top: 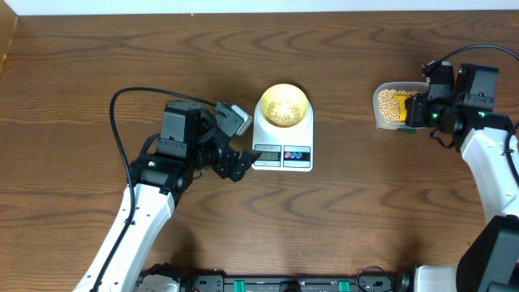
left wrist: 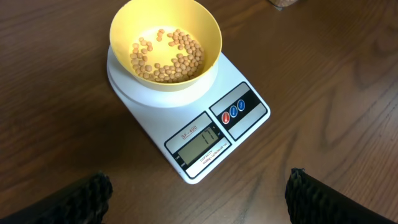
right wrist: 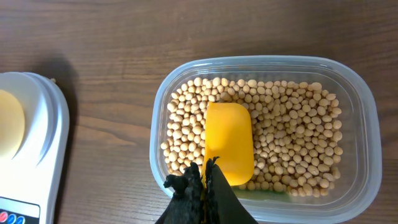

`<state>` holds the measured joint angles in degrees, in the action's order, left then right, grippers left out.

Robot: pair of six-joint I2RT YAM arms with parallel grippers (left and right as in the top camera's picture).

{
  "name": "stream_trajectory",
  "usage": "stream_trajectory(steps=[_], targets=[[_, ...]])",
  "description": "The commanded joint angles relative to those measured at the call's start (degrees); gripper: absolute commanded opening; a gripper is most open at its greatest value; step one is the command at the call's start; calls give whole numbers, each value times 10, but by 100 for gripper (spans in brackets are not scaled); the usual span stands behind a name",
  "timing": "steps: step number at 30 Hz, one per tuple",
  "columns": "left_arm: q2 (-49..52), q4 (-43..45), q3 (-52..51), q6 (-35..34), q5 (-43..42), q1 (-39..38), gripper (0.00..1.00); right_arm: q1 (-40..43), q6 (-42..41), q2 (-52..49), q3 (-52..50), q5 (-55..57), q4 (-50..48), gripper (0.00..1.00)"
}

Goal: Scoop item into bowl and weigh 50g on scale
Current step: 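Drag the scoop through the soybeans with the right gripper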

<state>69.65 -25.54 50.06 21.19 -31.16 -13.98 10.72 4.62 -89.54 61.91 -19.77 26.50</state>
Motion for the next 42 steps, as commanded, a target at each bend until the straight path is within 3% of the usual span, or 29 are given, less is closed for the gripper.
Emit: stream_trajectory(steps=[1,42], targets=[[-5,-1,-1,1,3,2,91,10,3,-5,10,-48,4,1],[-5,-1,-1,1,3,2,91,62,1,-54,10,-150,5,1]])
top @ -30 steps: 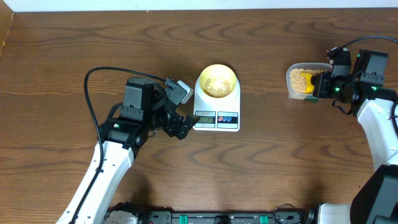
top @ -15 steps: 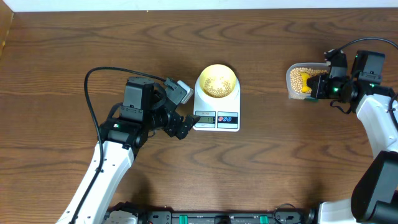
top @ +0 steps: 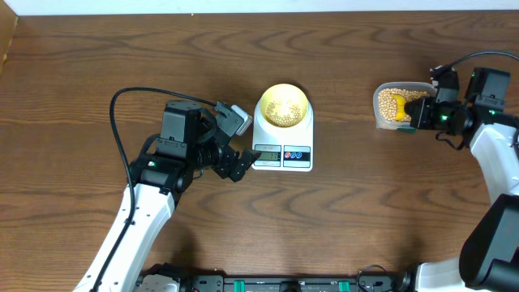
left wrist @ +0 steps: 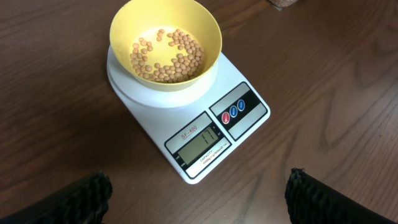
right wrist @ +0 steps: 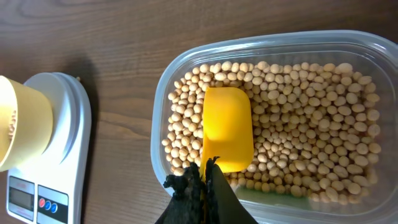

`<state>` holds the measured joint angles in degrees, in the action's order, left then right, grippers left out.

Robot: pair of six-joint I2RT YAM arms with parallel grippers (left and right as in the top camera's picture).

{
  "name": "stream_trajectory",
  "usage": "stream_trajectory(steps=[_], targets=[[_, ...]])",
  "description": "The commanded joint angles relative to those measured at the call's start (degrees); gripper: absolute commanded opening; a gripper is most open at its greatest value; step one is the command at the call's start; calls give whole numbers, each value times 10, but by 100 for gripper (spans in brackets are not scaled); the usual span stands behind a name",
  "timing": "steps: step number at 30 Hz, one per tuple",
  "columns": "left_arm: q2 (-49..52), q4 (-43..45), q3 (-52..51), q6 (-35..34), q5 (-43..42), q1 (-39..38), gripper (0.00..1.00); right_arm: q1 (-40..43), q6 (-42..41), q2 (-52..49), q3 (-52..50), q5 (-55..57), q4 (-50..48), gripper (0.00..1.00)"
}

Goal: Scoop item into bowl and weigh 50g on scale
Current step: 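Drag the scoop through the soybeans with the right gripper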

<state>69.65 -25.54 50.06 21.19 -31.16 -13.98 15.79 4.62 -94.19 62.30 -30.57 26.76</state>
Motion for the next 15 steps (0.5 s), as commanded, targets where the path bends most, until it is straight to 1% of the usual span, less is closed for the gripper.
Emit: stream_trajectory(steps=[1,15], targets=[[-5,-1,-1,1,3,2,91,14,1,-7,6,-46,3,1],[-5,-1,-1,1,3,2,91,23,-5,-8,6,-67,3,1]])
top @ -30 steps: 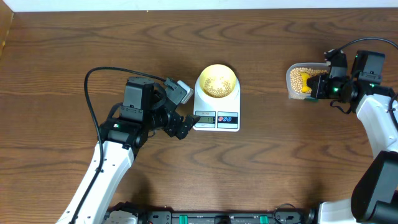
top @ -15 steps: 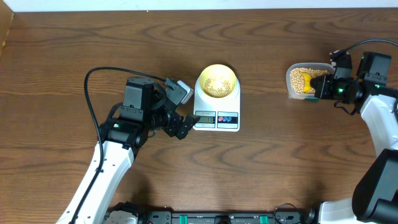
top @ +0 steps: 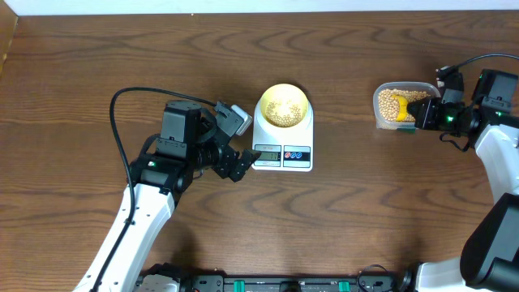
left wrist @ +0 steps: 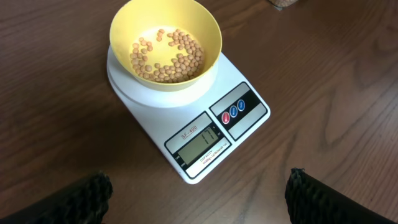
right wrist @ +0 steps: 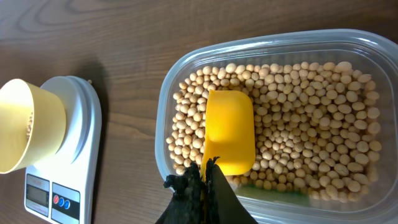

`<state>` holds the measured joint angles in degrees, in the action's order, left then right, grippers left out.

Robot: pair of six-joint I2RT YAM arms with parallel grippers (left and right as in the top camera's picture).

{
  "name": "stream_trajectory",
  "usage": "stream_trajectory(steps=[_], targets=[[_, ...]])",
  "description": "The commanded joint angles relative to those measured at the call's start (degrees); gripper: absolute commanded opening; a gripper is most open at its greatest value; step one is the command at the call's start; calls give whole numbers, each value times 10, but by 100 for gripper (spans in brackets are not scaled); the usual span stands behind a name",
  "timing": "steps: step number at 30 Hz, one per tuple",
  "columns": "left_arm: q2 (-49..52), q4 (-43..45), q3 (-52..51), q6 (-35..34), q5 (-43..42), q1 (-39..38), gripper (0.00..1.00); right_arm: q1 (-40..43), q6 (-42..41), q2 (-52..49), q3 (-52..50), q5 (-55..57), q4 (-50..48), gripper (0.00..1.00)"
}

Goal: Scoop item into bowl and weigh 50g on scale
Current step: 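Drag the scoop through the soybeans with the right gripper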

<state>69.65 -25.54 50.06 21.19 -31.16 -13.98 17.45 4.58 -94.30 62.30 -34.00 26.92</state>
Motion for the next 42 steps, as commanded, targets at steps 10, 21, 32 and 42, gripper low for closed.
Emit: stream_trajectory(steps=[10,21,32,42], targets=[[-5,-1,-1,1,3,2,91,12,-12,-7,6,-37,1,1],[-5,-1,-1,1,3,2,91,18,-14,-7,6,-42,1,1],[-5,-1,-1,1,3,2,91,18,-23,-7,6,-41,1,1],[-5,-1,-1,1,3,2,91,18,-28,-7,6,-46,1,1]])
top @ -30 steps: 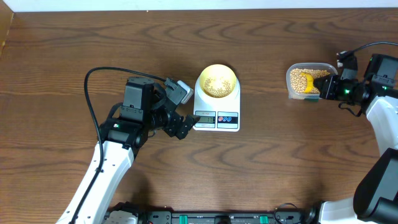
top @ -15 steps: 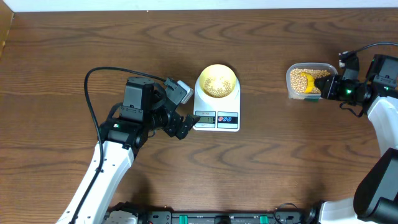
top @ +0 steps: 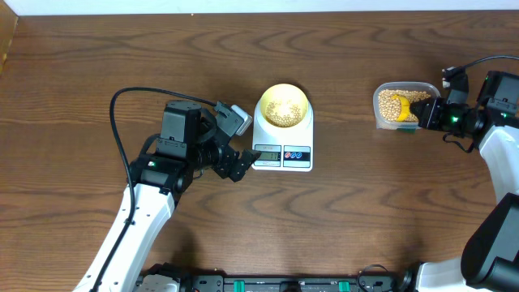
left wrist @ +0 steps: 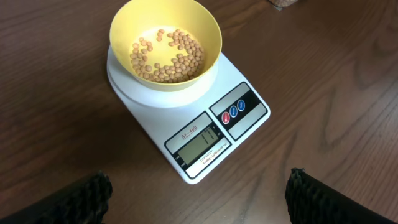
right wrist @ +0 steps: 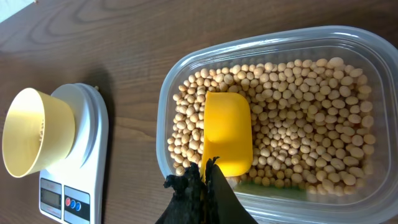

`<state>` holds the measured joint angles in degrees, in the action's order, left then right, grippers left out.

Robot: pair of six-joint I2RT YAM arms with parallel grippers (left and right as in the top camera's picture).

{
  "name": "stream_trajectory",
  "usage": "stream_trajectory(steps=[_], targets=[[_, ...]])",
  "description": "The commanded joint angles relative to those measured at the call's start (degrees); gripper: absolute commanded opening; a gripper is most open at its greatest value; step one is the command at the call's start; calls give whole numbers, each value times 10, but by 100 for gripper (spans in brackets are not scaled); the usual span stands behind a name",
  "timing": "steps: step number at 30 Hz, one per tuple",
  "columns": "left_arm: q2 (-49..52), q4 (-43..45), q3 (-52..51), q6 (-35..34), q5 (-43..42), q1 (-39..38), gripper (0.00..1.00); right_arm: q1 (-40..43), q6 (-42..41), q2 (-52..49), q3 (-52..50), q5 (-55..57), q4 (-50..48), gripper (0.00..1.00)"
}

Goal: Scoop item into bowl and weigh 50g on scale
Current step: 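Drag the scoop through the soybeans with the right gripper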

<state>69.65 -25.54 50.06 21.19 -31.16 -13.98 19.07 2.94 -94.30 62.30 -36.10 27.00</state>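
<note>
A yellow bowl [left wrist: 165,46] with a thin layer of soybeans stands on the white scale [left wrist: 186,118], whose display reads a small number. My right gripper [right wrist: 205,171] is shut on a yellow scoop [right wrist: 227,138], which lies empty, hollow side down, on the soybeans in the clear plastic tub [right wrist: 268,121]. In the overhead view the tub [top: 391,101] sits at the right and the scale [top: 282,150] in the middle. My left gripper [left wrist: 196,193] is open, hovering just in front of the scale with nothing between its fingers.
The brown wooden table [top: 365,211] carries only the scale and the tub. My left arm [top: 174,158] sits left of the scale, its cable looping behind it. My right arm [top: 486,134] reaches in from the right edge.
My right wrist has drawn back and tilted slightly, so more of the scale and bowl show at the left of its view. The scoop still rests on the beans. The left arm is unmoved.
My right gripper held the scoop over the beans in the tub at each moment, while its wrist backed off to the right step by step. The bowl's contents and the scale's reading stayed the same. My left gripper stayed open in front of the scale.
</note>
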Motion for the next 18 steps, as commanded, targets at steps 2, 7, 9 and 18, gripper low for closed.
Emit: stream_trajectory(steps=[2,7,9,18], targets=[[-5,-1,-1,1,3,2,91,2,-12,-7,6,-35,0,1],[-5,-1,-1,1,3,2,91,2,-22,-7,6,-35,0,1],[-5,-1,-1,1,3,2,91,2,-27,-7,6,-35,0,1],[-5,-1,-1,1,3,2,91,2,-42,-7,6,-35,0,1]])
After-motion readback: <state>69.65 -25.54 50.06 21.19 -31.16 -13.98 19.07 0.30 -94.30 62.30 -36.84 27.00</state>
